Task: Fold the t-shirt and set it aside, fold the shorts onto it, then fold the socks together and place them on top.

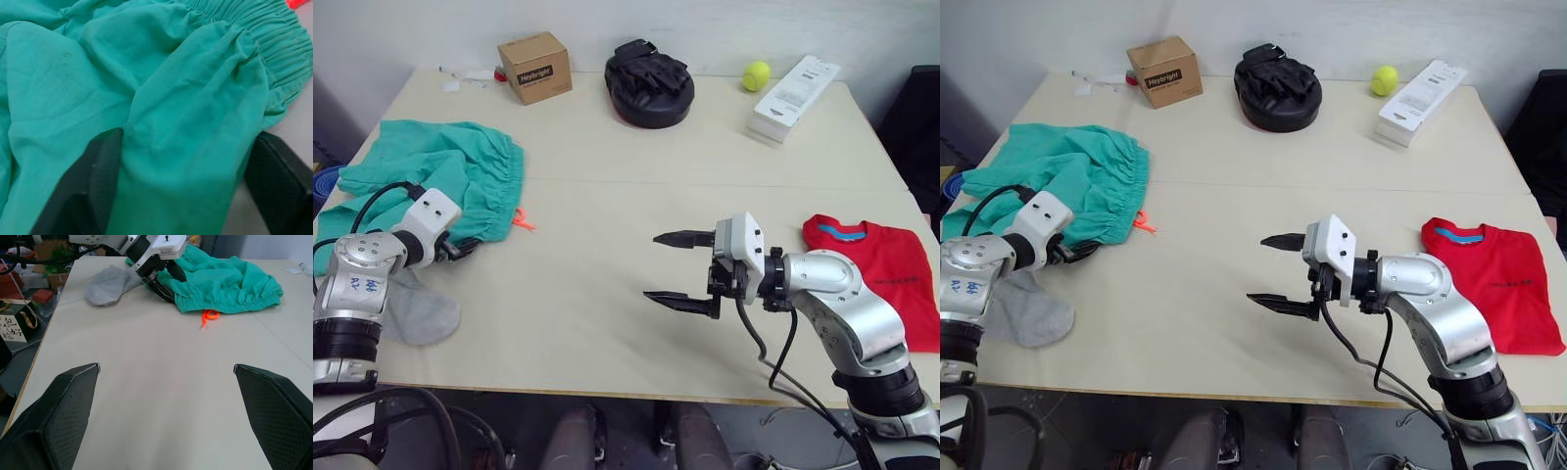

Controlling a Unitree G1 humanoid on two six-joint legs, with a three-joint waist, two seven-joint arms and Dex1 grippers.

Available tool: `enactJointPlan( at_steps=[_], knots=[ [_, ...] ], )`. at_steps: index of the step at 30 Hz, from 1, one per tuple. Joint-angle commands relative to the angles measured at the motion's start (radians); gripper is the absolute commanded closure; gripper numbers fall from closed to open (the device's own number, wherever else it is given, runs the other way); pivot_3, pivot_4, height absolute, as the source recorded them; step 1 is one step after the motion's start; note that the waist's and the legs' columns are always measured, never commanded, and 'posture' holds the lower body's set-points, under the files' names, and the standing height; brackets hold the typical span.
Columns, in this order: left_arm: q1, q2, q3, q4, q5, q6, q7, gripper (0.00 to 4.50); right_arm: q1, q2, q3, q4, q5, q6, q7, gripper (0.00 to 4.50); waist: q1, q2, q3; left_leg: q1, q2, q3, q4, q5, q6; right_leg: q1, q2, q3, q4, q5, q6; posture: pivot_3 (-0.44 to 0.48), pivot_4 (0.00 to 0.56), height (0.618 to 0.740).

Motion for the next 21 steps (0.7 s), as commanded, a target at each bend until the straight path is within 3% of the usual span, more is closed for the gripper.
enactJointPlan(
  at_steps=[1,8,14,21],
  knots=[
    [-0.03,-0.015,-0.028,0.098,0.035,-0.014,-0.014,2.15,0.002,-0.016,-0.042,-0.046,0.018,0.0,-0.028,0.0,0.0,0.0,0.0,0.001,0.0,0.0,0.0,0.0,0.0,0.0,0.0,0.001,0.0,0.0,0.0,0.0,0.15,0.74],
    [-0.143,-0.028,-0.073,0.191,0.075,-0.111,-0.047,4.45,0.003,-0.038,-0.048,-0.05,0.013,-0.004,-0.047,0.0,0.003,-0.001,0.0,0.001,0.0,0.001,0.0,0.0,0.0,0.0,0.0,0.0,0.001,0.0,0.0,0.0,0.15,0.74],
    [-0.349,-0.052,-0.155,0.27,0.145,-0.241,-0.132,4.48,-0.001,-0.056,-0.057,-0.032,0.014,-0.012,-0.046,0.0,0.019,-0.006,0.001,-0.003,0.0,0.0,0.001,0.001,0.0,-0.002,0.0,-0.001,0.002,0.0,0.0,0.0,0.15,0.74],
    [-0.549,-0.191,-0.252,0.24,0.182,-0.357,-0.256,4.48,0.012,-0.061,-0.052,-0.036,-0.001,-0.019,-0.048,0.0,0.025,-0.009,0.001,-0.007,-0.003,0.001,0.002,0.0,0.004,-0.002,0.0,-0.006,-0.001,0.001,0.003,0.0,0.15,0.74]
  ],
)
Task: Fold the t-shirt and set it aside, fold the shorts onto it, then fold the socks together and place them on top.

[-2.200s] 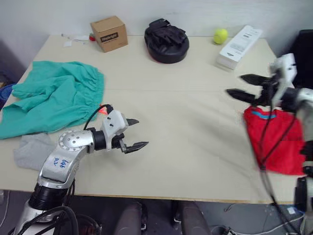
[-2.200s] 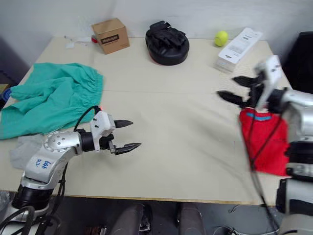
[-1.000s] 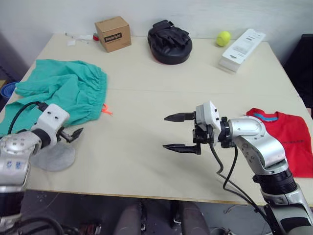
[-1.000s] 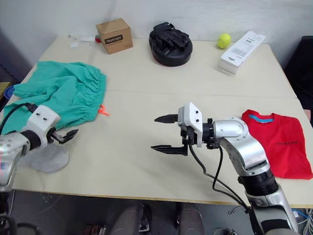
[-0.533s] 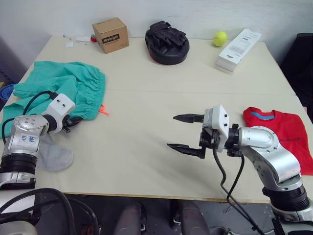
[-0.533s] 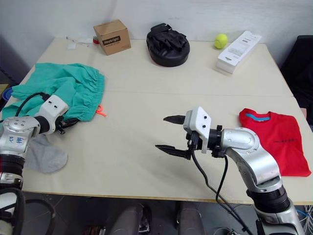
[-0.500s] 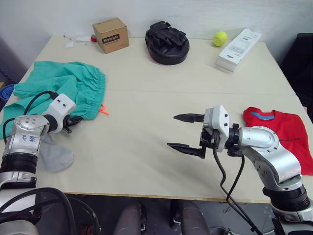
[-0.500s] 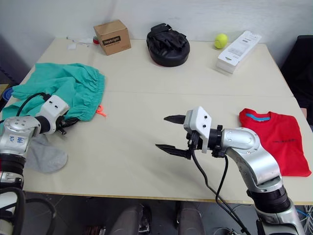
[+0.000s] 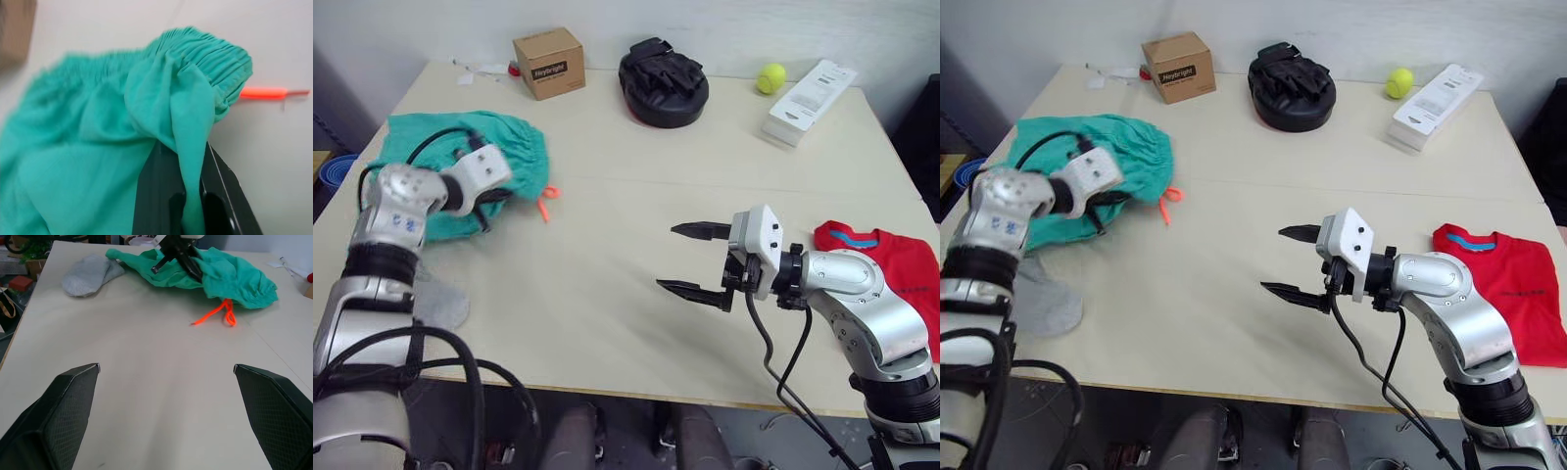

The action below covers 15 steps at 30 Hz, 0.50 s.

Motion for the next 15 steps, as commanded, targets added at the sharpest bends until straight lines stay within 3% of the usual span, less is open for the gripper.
enactJointPlan(
  at_steps=[1,6,11,15],
  knots=[
    [-0.053,-0.065,-0.032,-0.056,-0.006,-0.059,-0.075,4.48,0.009,-0.014,-0.015,-0.032,0.001,-0.015,-0.005,0.0,-0.001,0.0,0.0,0.0,0.0,0.001,0.0,0.0,0.0,0.0,0.0,-0.002,0.0,0.0,0.001,0.0,0.15,0.74],
    [0.016,-0.198,-0.096,-0.282,-0.065,-0.028,-0.233,4.48,0.054,-0.058,-0.032,-0.045,-0.022,-0.045,0.019,0.0,-0.002,-0.001,0.0,-0.001,-0.001,0.001,0.0,0.001,0.002,0.0,0.0,-0.009,-0.001,0.001,0.001,0.0,0.15,0.74],
    [0.153,-0.293,-0.153,-0.602,-0.145,0.215,-0.337,4.48,0.1,-0.107,-0.049,-0.047,-0.061,-0.098,0.029,0.0,-0.007,-0.001,0.0,0.0,0.0,0.001,0.002,0.001,0.001,0.0,0.0,-0.008,0.0,0.001,0.002,0.0,0.15,0.74],
    [0.237,-0.318,-0.195,-0.807,-0.181,0.449,-0.362,4.48,0.145,-0.142,-0.07,-0.053,-0.096,-0.139,0.028,0.0,-0.004,-0.001,0.0,0.001,0.002,0.0,0.002,0.003,0.0,0.001,0.0,-0.003,0.001,0.001,0.002,0.0,0.15,0.74]
  ],
)
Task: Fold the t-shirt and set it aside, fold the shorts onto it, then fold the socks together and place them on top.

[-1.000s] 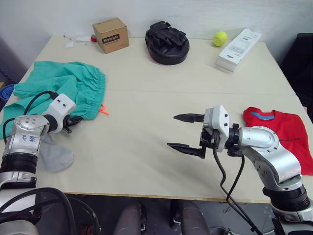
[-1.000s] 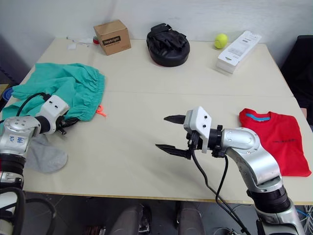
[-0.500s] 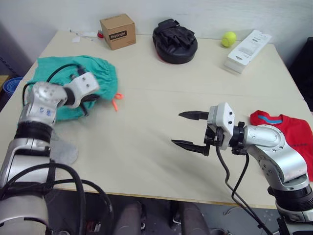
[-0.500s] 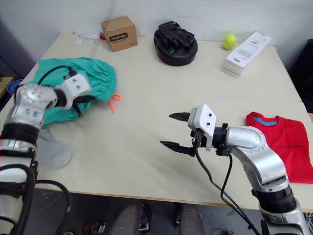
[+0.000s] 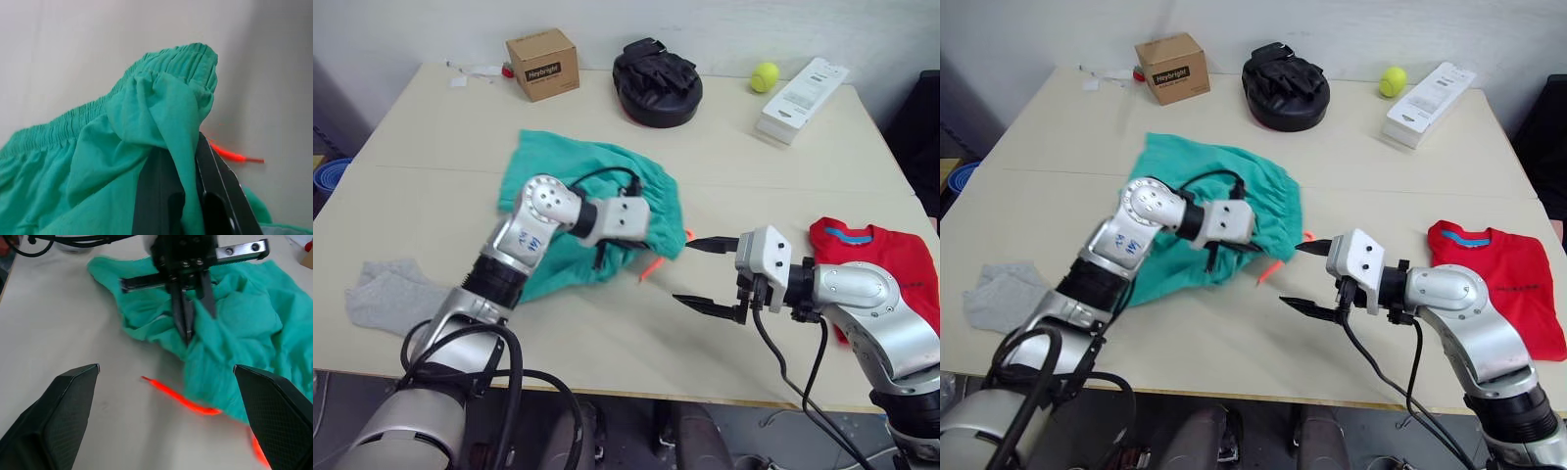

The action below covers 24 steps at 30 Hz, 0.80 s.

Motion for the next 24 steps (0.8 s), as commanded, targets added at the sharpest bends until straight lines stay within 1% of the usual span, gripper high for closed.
enactJointPlan(
  at_steps=[1,5,8,12,14,17,19,20,23,24],
  knots=[
    [0.032,-0.012,-0.023,-0.168,-0.037,0.182,-0.003,4.48,0.036,-0.034,-0.055,-0.048,-0.024,-0.056,0.002,0.0,0.003,0.0,0.0,0.0,0.0,-0.001,0.0,0.0,0.0,0.001,0.0,0.001,0.0,0.0,0.0,0.0,0.15,0.74],
    [0.059,-0.031,-0.014,-0.233,-0.062,0.319,0.034,4.48,0.073,-0.049,-0.058,-0.062,-0.042,-0.077,0.004,0.0,0.005,0.0,0.0,0.002,0.0,-0.002,0.0,0.0,0.0,0.003,0.0,0.003,-0.001,0.0,0.0,0.0,0.15,0.74],
    [0.066,-0.024,0.01,-0.278,-0.111,0.401,0.036,3.82,0.086,-0.054,-0.055,-0.069,-0.05,-0.086,0.004,0.0,0.005,0.0,0.0,0.002,0.0,-0.002,0.0,0.0,0.0,0.003,-0.001,0.003,-0.001,0.0,0.0,0.0,0.15,0.74],
    [0.065,0.006,0.048,-0.341,-0.193,0.493,0.022,2.56,0.098,-0.056,-0.05,-0.082,-0.049,-0.09,0.007,0.0,0.004,0.0,0.0,0.002,0.0,-0.003,0.0,0.0,0.0,0.003,-0.001,0.002,-0.001,0.0,0.0,0.0,0.15,0.74],
    [0.072,0.045,0.082,-0.381,-0.244,0.516,-0.004,1.91,0.107,-0.059,-0.038,-0.084,-0.061,-0.105,0.013,0.0,0.004,0.0,0.0,0.002,0.0,-0.003,0.0,0.0,0.0,0.003,-0.001,0.002,-0.001,0.0,0.0,0.0,0.15,0.74],
    [0.112,0.169,0.125,-0.415,-0.276,0.44,-0.071,0.96,0.123,-0.062,0.01,-0.077,-0.123,-0.161,0.019,0.0,-0.002,0.0,0.0,0.002,0.0,-0.003,0.0,0.0,0.0,0.003,-0.001,0.003,-0.001,0.0,-0.001,0.0,0.15,0.74],
    [0.144,0.249,0.138,-0.411,-0.27,0.371,-0.098,0.28,0.133,-0.063,0.03,-0.073,-0.149,-0.192,0.028,0.0,-0.006,0.0,0.0,0.004,0.0,-0.003,-0.001,0.0,-0.002,0.003,-0.001,0.003,-0.001,-0.001,-0.003,0.0,0.15,0.74],
    [0.172,0.302,0.143,-0.383,-0.234,0.287,-0.101,0.03,0.135,-0.062,0.04,-0.07,-0.161,-0.206,0.032,0.0,-0.005,0.0,0.0,0.004,0.001,-0.003,-0.001,0.0,-0.002,0.003,-0.001,0.002,-0.001,-0.002,-0.003,0.0,0.15,0.74],
    [0.269,0.446,0.161,-0.289,-0.147,0.034,-0.115,0.03,0.142,-0.069,0.062,-0.053,-0.206,-0.257,0.045,0.0,-0.006,0.001,0.0,0.005,0.0,-0.002,-0.001,0.0,-0.002,0.003,-0.001,0.003,-0.003,-0.002,-0.003,0.0,0.15,0.74],
    [0.306,0.482,0.174,-0.275,-0.144,-0.011,-0.123,0.03,0.15,-0.075,0.069,-0.046,-0.223,-0.28,0.053,0.0,-0.006,0.001,0.0,0.005,0.001,-0.002,-0.001,0.0,-0.002,0.003,-0.001,0.003,-0.003,-0.002,-0.003,0.0,0.15,0.74]
  ],
)
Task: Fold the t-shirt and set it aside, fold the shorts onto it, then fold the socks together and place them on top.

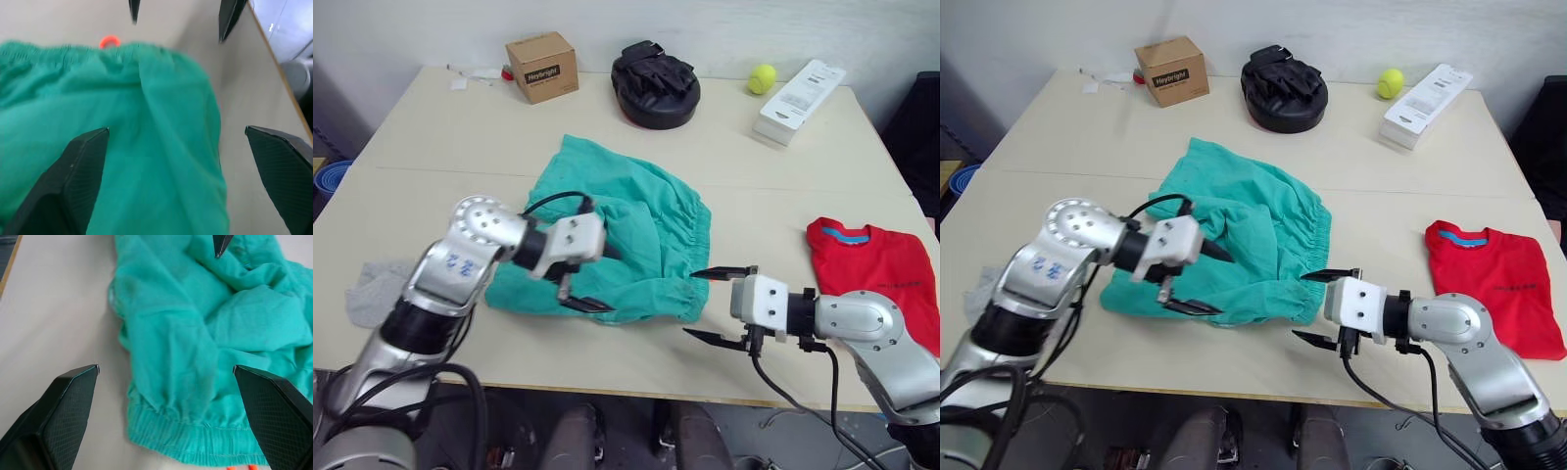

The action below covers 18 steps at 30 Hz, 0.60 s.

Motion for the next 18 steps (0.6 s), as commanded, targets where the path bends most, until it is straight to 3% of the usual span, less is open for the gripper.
enactJointPlan(
  at_steps=[1,6,15,18],
  knots=[
    [0.089,0.1,0.053,0.049,0.038,-0.193,-0.027,0.03,0.018,-0.029,0.013,-0.004,-0.047,-0.084,0.024,0.0,0.0,0.0,0.0,0.0,0.0,0.0,0.0,0.0,0.0,0.0,0.0,0.0,0.0,0.0,0.0,0.0,0.15,0.74],
    [0.255,0.198,0.093,0.09,0.129,-0.403,0.048,0.03,0.039,-0.034,0.032,0.038,-0.102,-0.144,0.025,0.0,0.012,0.0,0.0,0.0,0.0,-0.001,0.0,-0.001,0.001,0.0,-0.001,0.0,-0.002,0.0,0.0,0.0,0.15,0.74],
    [0.337,0.188,0.129,0.143,0.229,-0.464,0.231,0.03,-0.003,0.018,0.094,0.146,-0.22,-0.152,-0.039,0.0,0.011,0.007,-0.003,0.004,0.0,0.0,-0.001,-0.001,0.001,0.002,-0.002,0.001,0.002,-0.001,-0.001,0.0,0.15,0.74],
    [0.338,0.185,0.13,0.143,0.225,-0.441,0.253,0.63,-0.041,0.061,0.125,0.196,-0.261,-0.144,-0.074,0.0,0.009,0.009,-0.005,0.006,0.0,0.001,-0.001,-0.001,0.0,0.002,-0.002,0.002,0.004,-0.001,-0.001,0.0,0.15,0.74]
  ],
)
